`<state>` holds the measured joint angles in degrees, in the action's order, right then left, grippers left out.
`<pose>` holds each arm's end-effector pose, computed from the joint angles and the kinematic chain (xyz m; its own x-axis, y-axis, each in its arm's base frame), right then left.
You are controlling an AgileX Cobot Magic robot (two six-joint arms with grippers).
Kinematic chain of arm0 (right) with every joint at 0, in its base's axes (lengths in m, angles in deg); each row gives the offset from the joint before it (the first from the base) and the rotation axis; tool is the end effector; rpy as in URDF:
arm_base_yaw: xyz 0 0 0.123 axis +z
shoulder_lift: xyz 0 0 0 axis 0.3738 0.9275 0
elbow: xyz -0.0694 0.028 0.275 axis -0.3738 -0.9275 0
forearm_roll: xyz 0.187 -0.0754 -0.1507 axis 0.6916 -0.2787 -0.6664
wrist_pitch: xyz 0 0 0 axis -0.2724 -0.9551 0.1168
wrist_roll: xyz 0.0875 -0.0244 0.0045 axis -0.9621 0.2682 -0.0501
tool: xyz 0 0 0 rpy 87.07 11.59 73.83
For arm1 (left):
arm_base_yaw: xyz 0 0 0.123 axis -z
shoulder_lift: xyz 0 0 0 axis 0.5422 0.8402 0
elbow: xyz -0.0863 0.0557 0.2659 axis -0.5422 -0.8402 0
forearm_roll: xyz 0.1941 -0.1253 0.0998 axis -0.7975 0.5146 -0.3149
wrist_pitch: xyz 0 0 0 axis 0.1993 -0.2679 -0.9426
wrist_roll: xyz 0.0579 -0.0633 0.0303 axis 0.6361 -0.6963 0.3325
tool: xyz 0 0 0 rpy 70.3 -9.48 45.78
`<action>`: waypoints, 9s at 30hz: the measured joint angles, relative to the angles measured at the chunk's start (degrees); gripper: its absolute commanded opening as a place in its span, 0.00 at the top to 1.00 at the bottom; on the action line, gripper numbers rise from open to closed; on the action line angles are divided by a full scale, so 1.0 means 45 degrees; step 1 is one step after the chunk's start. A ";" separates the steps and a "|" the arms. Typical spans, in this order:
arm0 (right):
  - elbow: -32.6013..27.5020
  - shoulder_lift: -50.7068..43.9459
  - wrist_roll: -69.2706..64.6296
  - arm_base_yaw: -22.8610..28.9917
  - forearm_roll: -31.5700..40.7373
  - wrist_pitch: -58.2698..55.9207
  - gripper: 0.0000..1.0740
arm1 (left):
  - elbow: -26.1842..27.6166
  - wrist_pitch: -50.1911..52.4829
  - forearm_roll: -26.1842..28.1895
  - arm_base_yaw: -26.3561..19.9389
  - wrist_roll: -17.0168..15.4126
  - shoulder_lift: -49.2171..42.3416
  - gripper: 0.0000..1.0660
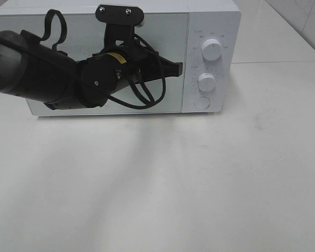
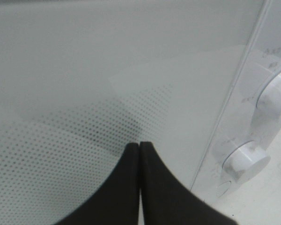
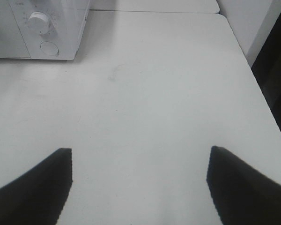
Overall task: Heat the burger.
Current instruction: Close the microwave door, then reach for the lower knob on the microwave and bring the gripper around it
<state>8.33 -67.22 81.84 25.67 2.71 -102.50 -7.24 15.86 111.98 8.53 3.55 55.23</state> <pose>-0.0027 -0.0086 0.2819 -0.3986 -0.0281 -0.9167 0.0192 0.9991 -0.0390 0.3442 -0.2741 0.1738 -0.3016 0.0437 -0.9524 0.4249 0.9004 -0.0932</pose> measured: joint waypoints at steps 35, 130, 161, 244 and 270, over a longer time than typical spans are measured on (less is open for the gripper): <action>0.0000 0.0000 0.0000 0.0000 0.0000 0.0000 0.29 | -0.1859 -1.3102 -0.1006 -0.0713 0.0331 -0.4520 0.05; 0.0000 0.0000 0.0000 0.0000 0.0000 0.0000 0.29 | -0.8340 -2.0435 -0.5144 -0.9167 -0.3056 -2.5910 0.06; 0.0000 0.0000 0.0000 0.0000 0.0000 0.0000 0.29 | -0.8340 -2.0435 -0.5144 -0.9167 -0.3056 -2.5910 0.06; -0.2445 1.6374 0.3183 0.1910 0.4851 2.3733 0.29 | -0.8340 -2.0435 -0.5144 -0.9167 -0.3056 -2.5910 0.06; -0.1642 2.1429 0.4609 0.8836 1.1918 2.8113 0.29 | -0.8340 -2.0435 -0.5144 -0.9167 -0.3056 -2.5910 0.06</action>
<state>0.94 29.21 102.58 65.44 56.34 24.01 -44.77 -76.10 88.84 -32.72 -10.20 -61.37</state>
